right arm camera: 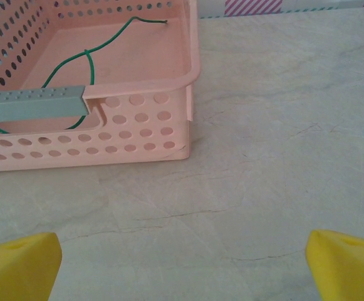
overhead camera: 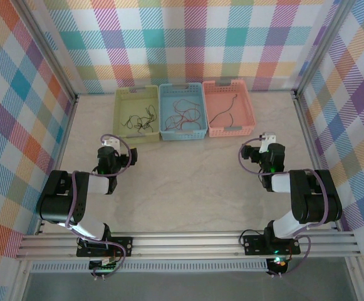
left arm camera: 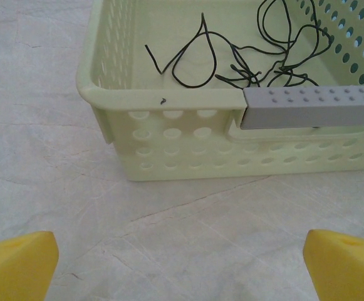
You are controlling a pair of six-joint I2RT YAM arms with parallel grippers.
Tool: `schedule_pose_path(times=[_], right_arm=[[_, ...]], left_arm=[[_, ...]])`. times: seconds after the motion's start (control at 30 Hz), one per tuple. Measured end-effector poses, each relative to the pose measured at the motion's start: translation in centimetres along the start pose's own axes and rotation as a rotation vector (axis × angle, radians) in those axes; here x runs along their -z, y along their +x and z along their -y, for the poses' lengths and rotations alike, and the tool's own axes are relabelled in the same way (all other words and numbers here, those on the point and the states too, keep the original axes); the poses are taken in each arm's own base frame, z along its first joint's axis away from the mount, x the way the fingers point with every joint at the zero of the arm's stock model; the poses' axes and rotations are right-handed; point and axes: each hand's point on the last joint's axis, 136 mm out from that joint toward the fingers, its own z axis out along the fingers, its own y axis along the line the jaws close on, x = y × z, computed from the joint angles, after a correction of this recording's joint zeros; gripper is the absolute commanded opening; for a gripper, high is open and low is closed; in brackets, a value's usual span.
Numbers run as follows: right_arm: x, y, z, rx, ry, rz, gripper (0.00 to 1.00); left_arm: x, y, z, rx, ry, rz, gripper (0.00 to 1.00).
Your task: Untangle the cables
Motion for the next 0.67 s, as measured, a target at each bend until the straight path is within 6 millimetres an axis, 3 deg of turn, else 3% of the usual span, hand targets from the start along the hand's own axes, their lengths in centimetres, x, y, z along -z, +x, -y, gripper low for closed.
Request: schedule_pose_path(times=[0.67], right_arm=[[-0.01,0.41,-0.49,-0.001,-0.029,-0.019,1.00]], left_arm=[[0.00,0.00,0.00,0.000,0.000,0.000,1.00]])
